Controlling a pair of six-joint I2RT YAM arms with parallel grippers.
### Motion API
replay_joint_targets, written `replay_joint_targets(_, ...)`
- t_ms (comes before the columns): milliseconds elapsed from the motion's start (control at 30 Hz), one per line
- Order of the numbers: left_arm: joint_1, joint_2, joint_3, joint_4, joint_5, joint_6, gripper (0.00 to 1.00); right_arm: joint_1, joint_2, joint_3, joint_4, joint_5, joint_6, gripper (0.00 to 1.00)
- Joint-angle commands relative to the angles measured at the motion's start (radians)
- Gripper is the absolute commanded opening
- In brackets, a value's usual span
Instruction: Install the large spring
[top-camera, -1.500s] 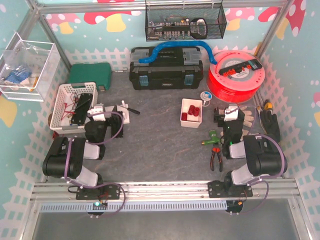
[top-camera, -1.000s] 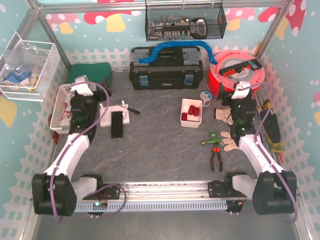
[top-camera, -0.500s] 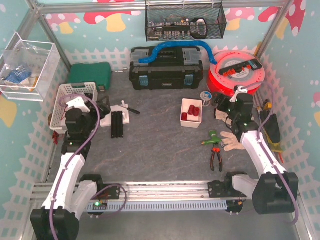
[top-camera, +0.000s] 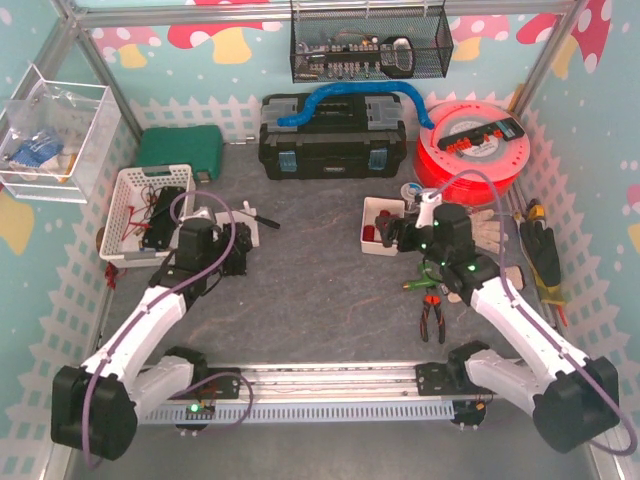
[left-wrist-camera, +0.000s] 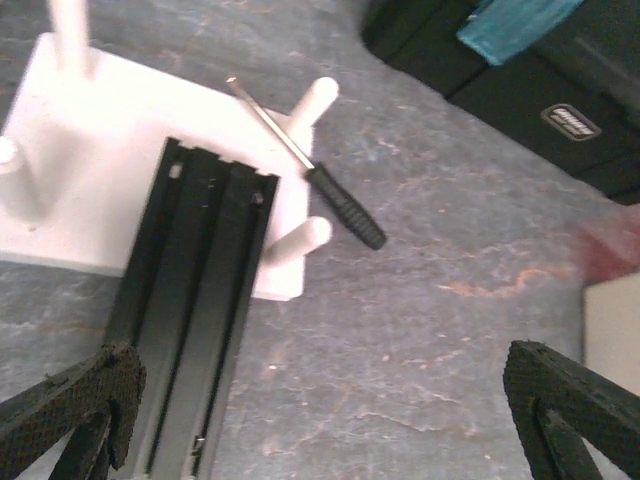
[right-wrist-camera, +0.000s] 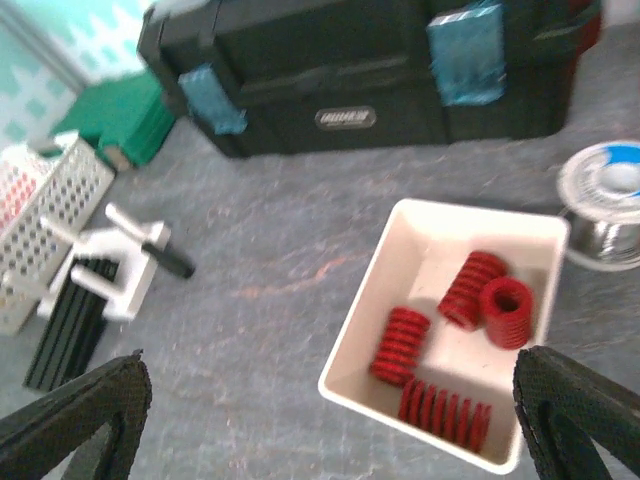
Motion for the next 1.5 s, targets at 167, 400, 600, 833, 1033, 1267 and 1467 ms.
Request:
replay_joint_targets(167, -0.036, 0.122, 0.071, -0.185, -0.184, -0.008, 0.93, 0.185, -0.03, -0.128, 0.153, 0.104, -0.086, 0.98)
replay_joint_targets(400, -0.057, 0.307, 0.126, -0.172, -0.215, 0.009, 0.93, 0.191, -0.055, -0.172, 0.183, 0.121, -0.083, 0.98)
replay_joint_targets(600, -0.068, 0.368, 0.126, -0.143, -0.243, 0.022, 0.84, 0.192, -0.075, -0.188, 0.198, 0.144, -0.076, 0.98)
replay_joint_targets(833, -0.082, 0.4, 0.125, -0.142, -0.29, 0.039, 0.85, 0.193, -0.099, -0.204, 0.208, 0.18, -0.075, 0.98)
replay_joint_targets(1033, -0.083, 0.468, 0.144, -0.133, -0.291, 0.065, 0.86, 0.193, -0.115, -0.214, 0.214, 0.188, -0.076, 0.97)
replay_joint_targets(1267, -0.089, 0.5, 0.156, -0.132, -0.281, 0.068, 0.84, 0.193, -0.131, -0.219, 0.216, 0.197, -0.074, 0.97)
replay_joint_targets(1467, -0.092, 0.512, 0.158, -0.142, -0.285, 0.091, 0.77, 0.193, -0.175, -0.233, 0.21, 0.233, -0.078, 0.97)
